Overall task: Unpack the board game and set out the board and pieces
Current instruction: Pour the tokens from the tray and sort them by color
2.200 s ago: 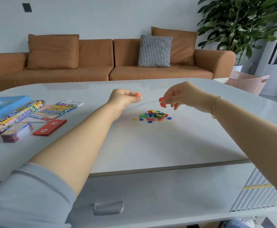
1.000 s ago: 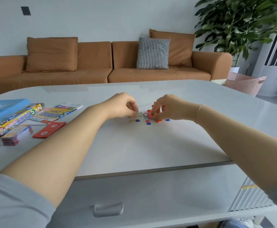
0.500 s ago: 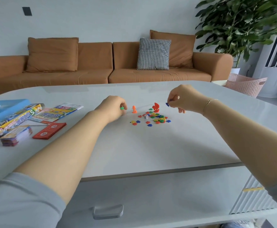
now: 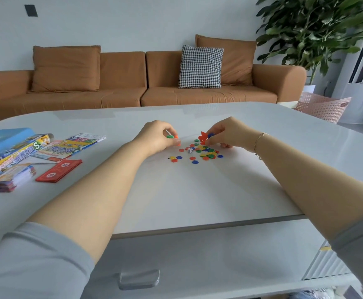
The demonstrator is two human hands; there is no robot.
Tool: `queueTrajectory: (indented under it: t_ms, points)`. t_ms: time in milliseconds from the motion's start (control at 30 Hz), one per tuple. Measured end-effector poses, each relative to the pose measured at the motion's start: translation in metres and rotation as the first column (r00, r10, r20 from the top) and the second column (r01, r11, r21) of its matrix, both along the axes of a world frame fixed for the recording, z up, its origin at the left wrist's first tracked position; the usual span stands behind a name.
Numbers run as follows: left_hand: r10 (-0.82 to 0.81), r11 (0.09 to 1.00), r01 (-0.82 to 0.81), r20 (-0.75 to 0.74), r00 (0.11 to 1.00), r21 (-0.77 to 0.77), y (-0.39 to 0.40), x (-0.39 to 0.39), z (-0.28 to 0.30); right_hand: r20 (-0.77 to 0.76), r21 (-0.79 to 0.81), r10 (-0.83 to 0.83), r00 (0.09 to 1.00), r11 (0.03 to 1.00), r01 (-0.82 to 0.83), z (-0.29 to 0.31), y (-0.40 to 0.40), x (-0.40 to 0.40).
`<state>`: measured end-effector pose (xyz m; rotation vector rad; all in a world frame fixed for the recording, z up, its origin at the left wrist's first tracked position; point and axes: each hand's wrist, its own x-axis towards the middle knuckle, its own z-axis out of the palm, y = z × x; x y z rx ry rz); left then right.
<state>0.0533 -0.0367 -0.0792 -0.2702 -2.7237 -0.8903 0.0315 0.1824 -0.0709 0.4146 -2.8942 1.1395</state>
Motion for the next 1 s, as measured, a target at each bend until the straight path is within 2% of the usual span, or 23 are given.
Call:
queueTrajectory:
  t_ms: [167,267,433,567,733,1000]
  points:
    - [0.002,0.999,-0.007,-0.1,0.995,-0.043,0.006,-0.001,-0.006,-0.066,-0.005,0.006,0.998,1.0,-0.007,-0.005,-0.009,-0.001]
    - [0.007,0.999,-0.011,-0.079,0.997,-0.049,0.002,0.001,-0.001,-0.089,-0.019,-0.003,0.996,1.0,0.002,-0.003,-0.01,0.002]
    - [0.055,0.996,-0.054,-0.008,0.998,0.071,-0.026,0.02,0.025,-0.175,-0.018,0.046,0.983,0.999,-0.05,0.009,-0.024,0.01]
    - [0.189,0.981,-0.188,0.015,0.982,-0.053,-0.076,0.04,0.045,-0.199,0.005,0.156,0.967,0.987,-0.159,0.023,-0.076,0.021]
    - [0.291,0.949,-0.277,0.08,0.953,-0.15,-0.116,0.055,0.041,-0.132,0.03,0.275,0.952,0.962,-0.273,0.017,-0.133,0.03]
    - [0.383,0.9,-0.353,0.081,0.92,-0.254,-0.145,0.063,0.033,-0.055,0.011,0.316,0.947,0.949,-0.316,0.006,-0.204,0.041]
